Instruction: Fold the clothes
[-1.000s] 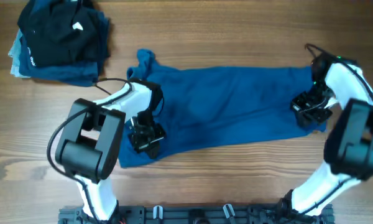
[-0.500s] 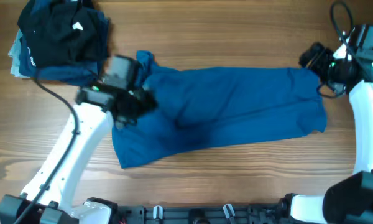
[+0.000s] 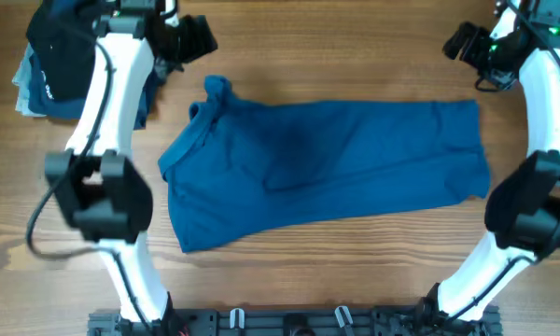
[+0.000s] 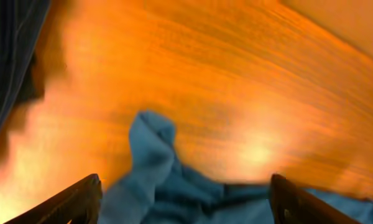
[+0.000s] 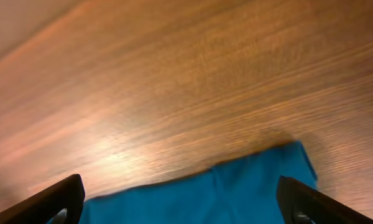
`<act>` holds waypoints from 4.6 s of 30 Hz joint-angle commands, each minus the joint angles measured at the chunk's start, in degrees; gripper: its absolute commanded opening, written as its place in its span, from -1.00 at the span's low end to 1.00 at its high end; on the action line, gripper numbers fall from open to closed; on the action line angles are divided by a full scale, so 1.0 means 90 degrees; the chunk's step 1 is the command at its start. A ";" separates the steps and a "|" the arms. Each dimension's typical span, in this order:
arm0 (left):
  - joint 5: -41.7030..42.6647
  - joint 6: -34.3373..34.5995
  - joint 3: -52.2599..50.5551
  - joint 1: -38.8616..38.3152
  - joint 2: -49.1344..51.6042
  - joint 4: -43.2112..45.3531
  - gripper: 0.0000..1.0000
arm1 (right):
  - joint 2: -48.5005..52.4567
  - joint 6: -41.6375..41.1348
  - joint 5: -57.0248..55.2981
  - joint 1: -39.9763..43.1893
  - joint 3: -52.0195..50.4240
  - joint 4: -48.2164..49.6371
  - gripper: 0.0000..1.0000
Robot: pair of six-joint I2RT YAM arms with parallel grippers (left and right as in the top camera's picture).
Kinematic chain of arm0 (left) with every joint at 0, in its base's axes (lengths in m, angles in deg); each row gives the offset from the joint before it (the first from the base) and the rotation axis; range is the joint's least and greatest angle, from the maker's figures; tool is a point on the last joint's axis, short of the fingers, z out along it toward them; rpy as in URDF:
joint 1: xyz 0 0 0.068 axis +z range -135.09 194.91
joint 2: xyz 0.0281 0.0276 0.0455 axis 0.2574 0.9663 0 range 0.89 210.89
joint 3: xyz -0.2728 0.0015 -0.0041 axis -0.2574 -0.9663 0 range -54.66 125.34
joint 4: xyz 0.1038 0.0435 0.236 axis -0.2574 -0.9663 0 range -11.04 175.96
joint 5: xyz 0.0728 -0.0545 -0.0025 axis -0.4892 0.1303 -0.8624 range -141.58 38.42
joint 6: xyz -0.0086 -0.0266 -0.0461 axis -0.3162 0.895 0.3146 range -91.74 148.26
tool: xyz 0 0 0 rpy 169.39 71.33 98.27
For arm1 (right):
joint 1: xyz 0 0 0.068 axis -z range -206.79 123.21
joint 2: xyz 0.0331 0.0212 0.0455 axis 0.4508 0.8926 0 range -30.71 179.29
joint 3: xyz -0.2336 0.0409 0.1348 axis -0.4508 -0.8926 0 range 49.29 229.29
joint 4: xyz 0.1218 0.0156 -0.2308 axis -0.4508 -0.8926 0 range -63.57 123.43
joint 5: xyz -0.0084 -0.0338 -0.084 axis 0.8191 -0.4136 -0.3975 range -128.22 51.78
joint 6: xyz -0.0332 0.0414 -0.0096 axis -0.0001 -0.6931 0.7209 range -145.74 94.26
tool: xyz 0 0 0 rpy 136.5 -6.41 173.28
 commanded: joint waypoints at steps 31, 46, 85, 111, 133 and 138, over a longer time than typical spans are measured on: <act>-0.0495 -0.1258 0.0874 -0.0158 0.1919 -0.0738 -0.92 | 0.0461 0.0211 -0.0741 0.0010 0.0083 0.0226 0.36; -0.0228 -0.1115 0.0882 -0.0158 0.0034 -0.1552 -0.92 | 0.1168 0.0216 -0.0401 0.0010 0.0078 0.0695 0.63; -0.0321 -0.1285 0.0920 -0.0158 0.2290 0.0100 0.50 | 0.1729 0.0202 0.0301 0.0211 0.0078 -0.0022 0.96; -0.1732 -0.0379 0.1384 -0.0899 0.2142 0.1015 0.28 | 0.1744 0.0209 0.0299 0.0211 0.0078 -0.0005 0.96; -0.1617 -0.0136 0.1382 -0.0697 0.2773 0.0714 0.26 | 0.1744 0.0204 0.0296 0.0211 0.0078 -0.0041 0.97; -0.1634 -0.0243 0.1382 -0.0697 0.2810 0.0719 0.23 | 0.1744 0.0194 0.0274 0.0211 0.0078 -0.0041 0.96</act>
